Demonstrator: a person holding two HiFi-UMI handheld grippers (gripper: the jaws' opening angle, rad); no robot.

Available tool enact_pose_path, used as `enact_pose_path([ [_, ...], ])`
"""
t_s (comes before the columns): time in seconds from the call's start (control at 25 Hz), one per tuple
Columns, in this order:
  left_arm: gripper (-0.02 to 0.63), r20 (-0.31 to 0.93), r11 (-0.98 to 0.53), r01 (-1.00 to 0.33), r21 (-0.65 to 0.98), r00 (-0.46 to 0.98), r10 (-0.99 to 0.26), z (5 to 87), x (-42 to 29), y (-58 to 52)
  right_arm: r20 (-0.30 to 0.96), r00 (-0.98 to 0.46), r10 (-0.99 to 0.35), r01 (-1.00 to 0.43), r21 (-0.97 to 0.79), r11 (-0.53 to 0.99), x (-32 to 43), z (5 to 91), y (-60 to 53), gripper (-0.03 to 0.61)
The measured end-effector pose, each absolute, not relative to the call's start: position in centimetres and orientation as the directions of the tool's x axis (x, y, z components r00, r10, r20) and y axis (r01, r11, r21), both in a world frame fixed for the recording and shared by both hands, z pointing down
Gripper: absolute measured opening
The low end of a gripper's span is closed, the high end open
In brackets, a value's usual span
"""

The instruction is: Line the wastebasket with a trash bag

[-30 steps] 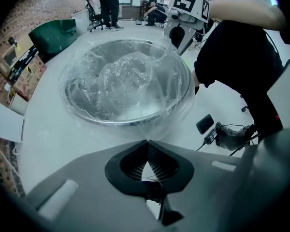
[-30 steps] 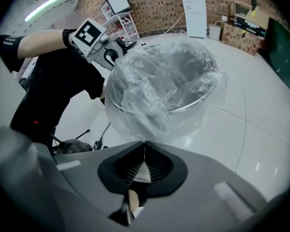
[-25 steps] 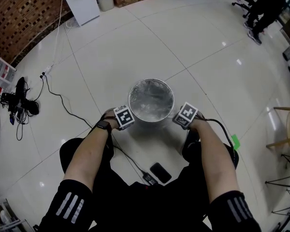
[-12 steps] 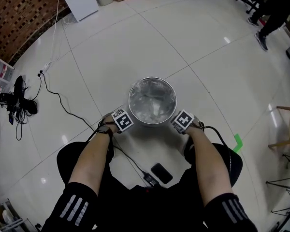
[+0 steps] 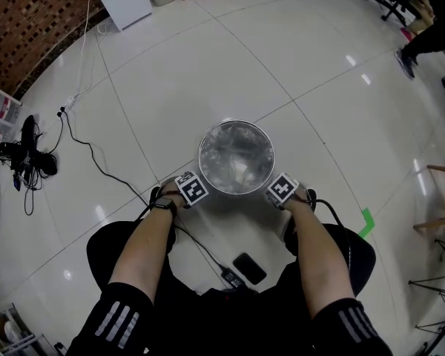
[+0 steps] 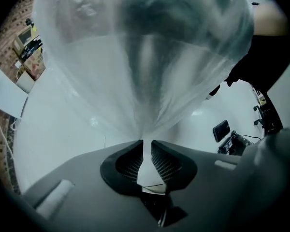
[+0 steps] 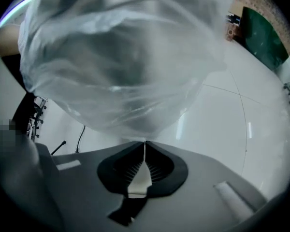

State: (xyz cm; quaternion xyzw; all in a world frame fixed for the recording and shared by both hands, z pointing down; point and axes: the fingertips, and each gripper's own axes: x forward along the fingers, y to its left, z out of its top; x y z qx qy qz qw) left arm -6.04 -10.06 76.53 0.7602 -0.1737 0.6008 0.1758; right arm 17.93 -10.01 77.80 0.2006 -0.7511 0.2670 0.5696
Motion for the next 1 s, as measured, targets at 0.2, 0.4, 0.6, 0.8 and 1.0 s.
enact_pose_path([
  [0.2,0.128,0.980,-0.880,-0.471,0.056,0.195,-0.042,75.5,-7.2,-10.2,0.956,-0.287,0.063,-0.626,-0.237,0.743,18.9,76.6,-8.6,0.125],
  [0.4,0.153,0.985,-0.896,-0.444,0.006,0.156,-0.071,72.3,-9.4,-10.7,0.962,-0.270,0.040,-0.599,-0.201,0.775,20.1,73.6,-8.3,0.141],
  [0.6,0.153,0.960,-0.870,-0.487,-0.081,0.196,-0.199,66.7,-10.3,-14.1,0.971,-0.238,-0.022,-0.612,-0.132,0.780,21.8,69.1,-10.2,0.143],
  [0.8,0.143,0.903,-0.859,-0.483,-0.168,0.274,-0.331,59.5,-8.2,-17.3,0.925,-0.282,-0.253,-0.572,0.050,0.819,21.0,61.5,-16.1,0.143],
  [1.0,-0.005,0.770,-0.805,-0.516,-0.292,0.372,-0.518,51.0,-5.6,-20.5,0.840,-0.386,-0.382,-0.515,0.147,0.844,17.0,54.2,-19.1,0.100],
])
